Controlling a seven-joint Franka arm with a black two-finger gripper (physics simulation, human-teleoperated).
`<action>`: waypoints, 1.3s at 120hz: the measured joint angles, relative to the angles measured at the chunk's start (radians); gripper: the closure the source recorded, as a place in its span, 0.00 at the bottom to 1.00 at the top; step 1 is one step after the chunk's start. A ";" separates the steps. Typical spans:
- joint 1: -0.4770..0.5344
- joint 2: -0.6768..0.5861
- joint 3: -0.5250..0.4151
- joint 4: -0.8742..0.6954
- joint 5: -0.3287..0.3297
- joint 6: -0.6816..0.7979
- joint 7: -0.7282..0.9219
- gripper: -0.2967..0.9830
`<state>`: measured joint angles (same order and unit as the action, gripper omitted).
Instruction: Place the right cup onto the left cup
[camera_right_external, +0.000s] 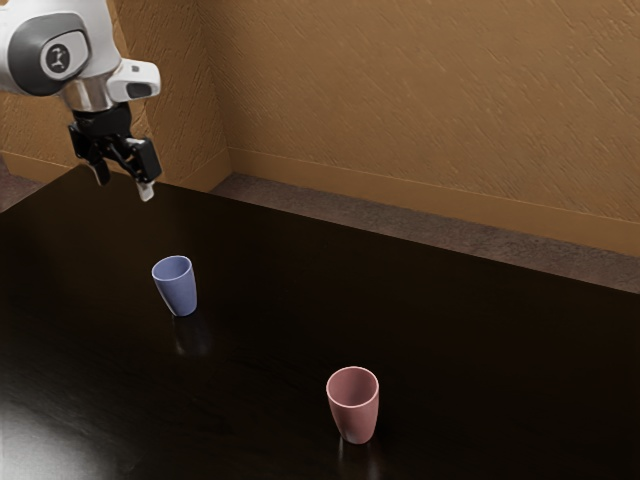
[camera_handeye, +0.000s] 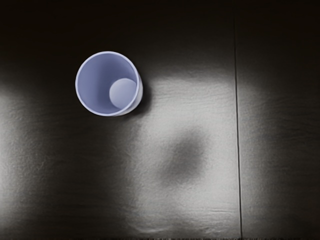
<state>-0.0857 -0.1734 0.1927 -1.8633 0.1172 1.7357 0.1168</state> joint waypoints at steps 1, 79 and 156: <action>0.000 0.000 0.000 0.000 0.000 0.000 0.000 0.23; -0.113 0.286 -0.168 0.012 -0.042 0.087 -0.001 0.23; -0.156 0.483 -0.317 0.005 -0.137 0.328 -0.110 0.23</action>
<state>-0.2416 0.3097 -0.1246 -1.8579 -0.0194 2.0638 0.0069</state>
